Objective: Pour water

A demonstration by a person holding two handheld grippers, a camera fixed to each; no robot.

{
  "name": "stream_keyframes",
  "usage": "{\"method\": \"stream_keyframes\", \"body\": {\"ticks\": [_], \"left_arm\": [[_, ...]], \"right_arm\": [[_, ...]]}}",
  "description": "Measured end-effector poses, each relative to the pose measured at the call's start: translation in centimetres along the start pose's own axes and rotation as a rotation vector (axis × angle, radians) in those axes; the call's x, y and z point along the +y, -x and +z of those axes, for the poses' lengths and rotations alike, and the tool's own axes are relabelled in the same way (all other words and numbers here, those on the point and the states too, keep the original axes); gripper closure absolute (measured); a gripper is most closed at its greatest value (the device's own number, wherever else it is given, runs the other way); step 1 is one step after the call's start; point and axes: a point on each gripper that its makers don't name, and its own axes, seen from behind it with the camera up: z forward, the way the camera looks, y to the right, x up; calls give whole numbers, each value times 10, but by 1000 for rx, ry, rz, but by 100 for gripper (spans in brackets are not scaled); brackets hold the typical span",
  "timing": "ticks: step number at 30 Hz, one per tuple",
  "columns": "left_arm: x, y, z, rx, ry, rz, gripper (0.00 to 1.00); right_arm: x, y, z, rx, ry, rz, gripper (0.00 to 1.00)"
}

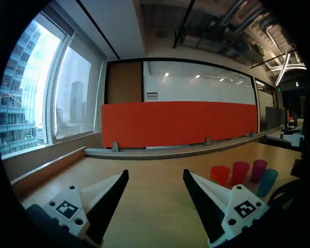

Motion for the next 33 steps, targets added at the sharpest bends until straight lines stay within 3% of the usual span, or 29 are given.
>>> {"method": "stream_keyframes", "body": {"ticks": [5,11,23,29,33], "left_arm": [[1,-37,4,13,5,10,2],[-1,-77,10,17,23,-27,2],[-4,-153,18,48,43,-30,2],[-1,-178,21,43,66,-30,2],[4,-180,22,28,89,-21,2]], "right_arm": [[4,-20,9,1,-3,0,0],[8,-60,12,24,-13,18,0],[23,-133,20,50,-16,48,0],[24,-160,21,48,-44,92,0],[24,-160,22,38,-58,97,0]]}}
